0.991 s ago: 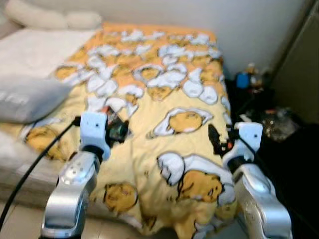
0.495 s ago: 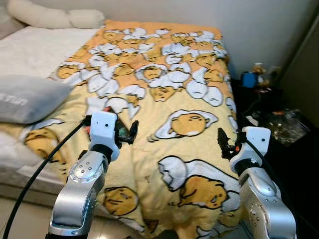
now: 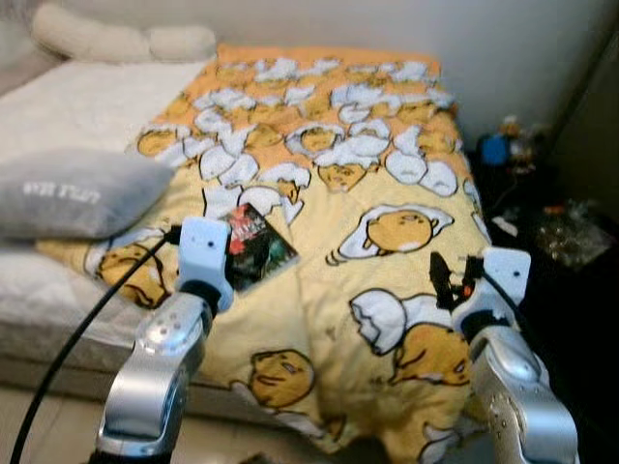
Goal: Clean up the room
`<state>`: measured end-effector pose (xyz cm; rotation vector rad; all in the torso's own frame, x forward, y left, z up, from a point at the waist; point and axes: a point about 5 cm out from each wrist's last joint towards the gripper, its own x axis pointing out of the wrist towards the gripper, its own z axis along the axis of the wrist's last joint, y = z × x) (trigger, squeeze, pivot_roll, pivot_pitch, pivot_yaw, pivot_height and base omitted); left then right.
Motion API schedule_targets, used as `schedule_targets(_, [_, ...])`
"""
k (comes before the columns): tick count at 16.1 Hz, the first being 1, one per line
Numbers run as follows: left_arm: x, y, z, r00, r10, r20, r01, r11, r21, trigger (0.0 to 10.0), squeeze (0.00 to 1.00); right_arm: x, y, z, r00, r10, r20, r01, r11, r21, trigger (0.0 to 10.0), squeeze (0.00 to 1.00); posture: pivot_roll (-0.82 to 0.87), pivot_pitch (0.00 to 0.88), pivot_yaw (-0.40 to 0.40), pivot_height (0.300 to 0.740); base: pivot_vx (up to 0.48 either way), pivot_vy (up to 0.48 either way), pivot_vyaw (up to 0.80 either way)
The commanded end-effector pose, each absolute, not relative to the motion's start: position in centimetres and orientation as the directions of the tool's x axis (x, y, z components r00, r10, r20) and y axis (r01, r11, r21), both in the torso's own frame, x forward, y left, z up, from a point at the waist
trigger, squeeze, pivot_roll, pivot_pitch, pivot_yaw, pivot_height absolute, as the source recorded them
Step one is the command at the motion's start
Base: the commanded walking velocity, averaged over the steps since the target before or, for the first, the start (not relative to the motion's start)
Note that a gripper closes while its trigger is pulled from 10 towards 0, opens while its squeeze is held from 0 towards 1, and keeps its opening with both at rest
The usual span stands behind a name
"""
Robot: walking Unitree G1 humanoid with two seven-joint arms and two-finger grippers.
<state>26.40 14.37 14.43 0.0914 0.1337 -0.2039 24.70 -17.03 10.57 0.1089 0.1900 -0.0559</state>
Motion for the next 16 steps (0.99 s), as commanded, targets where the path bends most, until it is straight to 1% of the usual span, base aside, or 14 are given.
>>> schedule_targets(1, [26.36, 15.17, 14.27, 0.974, -0.165, -0.155, 0.181, 0.979, 0.093, 10.0, 0.9, 25.0, -16.43, 10.82, 0.983, -0.025, -0.184, 0.048, 0.992, 0.121, 10.0, 0.0, 0.03, 0.0, 0.035, 0.74, 0.0, 0.368, 0.0])
schedule_targets(16, [26.57, 15.33, 14.23, 0.975, -0.161, -0.153, 0.178, 0.978, 0.105, 10.0, 0.9, 25.49, -16.1, 10.86, 0.984, -0.018, -0.178, 0.045, 0.988, 0.148, 10.0, 0.0, 0.04, 0.0, 0.029, 0.74, 0.0, 0.37, 0.0])
